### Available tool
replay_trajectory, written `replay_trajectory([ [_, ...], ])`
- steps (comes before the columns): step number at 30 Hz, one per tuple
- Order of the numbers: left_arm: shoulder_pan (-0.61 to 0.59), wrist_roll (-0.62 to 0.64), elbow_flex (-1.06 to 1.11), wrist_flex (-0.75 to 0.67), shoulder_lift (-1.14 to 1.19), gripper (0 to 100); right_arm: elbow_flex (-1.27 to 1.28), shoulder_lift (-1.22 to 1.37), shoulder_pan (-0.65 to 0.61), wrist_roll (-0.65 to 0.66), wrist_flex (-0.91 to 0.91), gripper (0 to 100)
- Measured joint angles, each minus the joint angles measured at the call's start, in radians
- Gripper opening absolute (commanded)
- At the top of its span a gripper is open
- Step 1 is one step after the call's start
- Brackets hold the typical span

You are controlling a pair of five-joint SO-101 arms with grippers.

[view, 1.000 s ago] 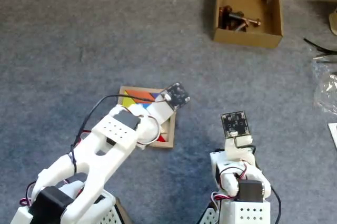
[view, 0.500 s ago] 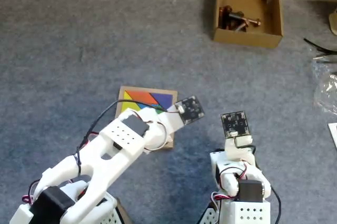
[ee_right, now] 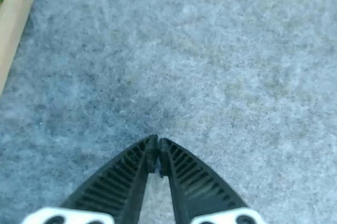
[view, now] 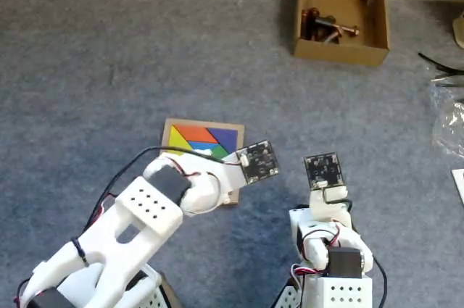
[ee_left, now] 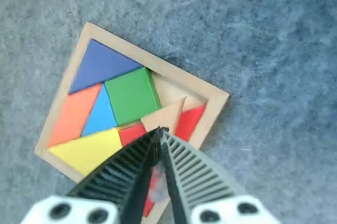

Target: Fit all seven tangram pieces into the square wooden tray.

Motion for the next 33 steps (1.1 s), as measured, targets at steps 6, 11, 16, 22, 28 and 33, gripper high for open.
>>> replay_trajectory([
  [6, -0.101, -0.005, 0.015, -0.018, 0.048, 1, 0.000, 0.000, 0.000, 0.000, 0.000, 0.5],
  [11, -0.109, -0.012, 0.015, -0.028, 0.147, 1, 0.000, 0.000, 0.000, 0.000, 0.000, 0.5],
  [16, -0.152, -0.037, 0.015, -0.064, 0.219, 1, 0.000, 0.000, 0.000, 0.000, 0.000, 0.5],
  [22, -0.161, -0.041, 0.015, -0.064, 0.229, 1, 0.000, 0.000, 0.000, 0.000, 0.000, 0.5],
  [28, -0.132, -0.041, 0.015, -0.064, 0.229, 1, 0.000, 0.000, 0.000, 0.000, 0.000, 0.5],
  [33, -0.117, -0.041, 0.015, -0.064, 0.229, 1, 0.000, 0.000, 0.000, 0.000, 0.000, 0.5],
])
